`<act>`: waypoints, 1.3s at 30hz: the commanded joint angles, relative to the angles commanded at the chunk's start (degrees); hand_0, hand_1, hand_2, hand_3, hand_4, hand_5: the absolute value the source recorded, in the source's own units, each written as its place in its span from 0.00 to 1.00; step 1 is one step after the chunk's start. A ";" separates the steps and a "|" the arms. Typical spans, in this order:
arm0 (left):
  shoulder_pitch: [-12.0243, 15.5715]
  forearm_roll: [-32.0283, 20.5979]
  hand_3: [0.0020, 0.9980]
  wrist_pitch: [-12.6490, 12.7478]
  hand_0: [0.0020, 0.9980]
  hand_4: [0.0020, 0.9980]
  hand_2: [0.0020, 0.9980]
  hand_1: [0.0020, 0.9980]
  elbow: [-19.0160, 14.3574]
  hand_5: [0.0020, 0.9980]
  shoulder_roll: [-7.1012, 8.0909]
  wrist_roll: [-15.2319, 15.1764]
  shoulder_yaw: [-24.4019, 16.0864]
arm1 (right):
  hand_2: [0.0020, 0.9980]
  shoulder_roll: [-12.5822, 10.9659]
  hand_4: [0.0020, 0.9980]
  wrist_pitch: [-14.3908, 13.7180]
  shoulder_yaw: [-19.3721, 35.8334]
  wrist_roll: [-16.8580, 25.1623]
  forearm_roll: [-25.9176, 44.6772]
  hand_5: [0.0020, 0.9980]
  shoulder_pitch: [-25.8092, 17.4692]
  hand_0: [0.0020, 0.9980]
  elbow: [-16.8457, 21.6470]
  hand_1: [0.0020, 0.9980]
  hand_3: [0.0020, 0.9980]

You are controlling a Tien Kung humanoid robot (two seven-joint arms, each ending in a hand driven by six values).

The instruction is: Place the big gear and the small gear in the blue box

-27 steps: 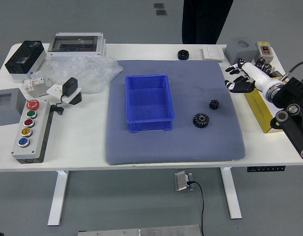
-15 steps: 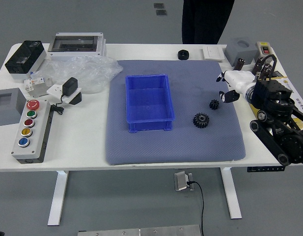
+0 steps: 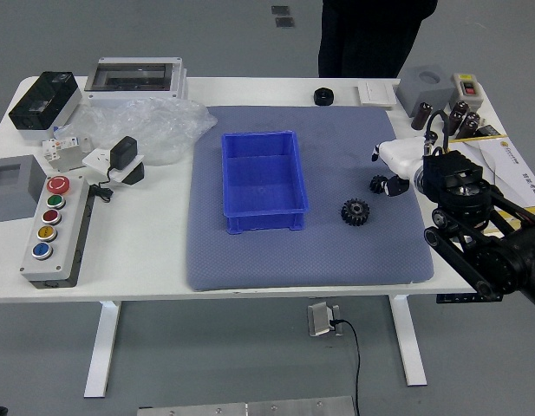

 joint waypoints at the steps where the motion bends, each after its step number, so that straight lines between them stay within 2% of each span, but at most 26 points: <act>1: -0.02 -0.02 0.75 0.00 0.82 0.66 0.78 0.78 0.00 0.38 -0.01 0.00 0.02 | 0.81 0.05 0.52 -0.01 -0.11 0.01 0.00 0.11 0.00 0.69 -0.16 0.66 0.84; 23: -0.28 -0.08 0.75 -0.02 0.82 0.66 0.78 0.78 0.00 0.38 -0.56 0.12 0.01 | 0.81 2.60 0.53 -1.73 1.22 1.01 0.00 0.12 0.63 0.68 -6.26 0.65 0.85; 39: -0.40 -0.20 0.75 -0.03 0.82 0.66 0.78 0.78 0.00 0.38 -0.73 0.10 0.04 | 0.81 3.81 0.53 -1.88 1.96 1.08 0.00 0.12 0.48 0.68 -8.47 0.65 0.83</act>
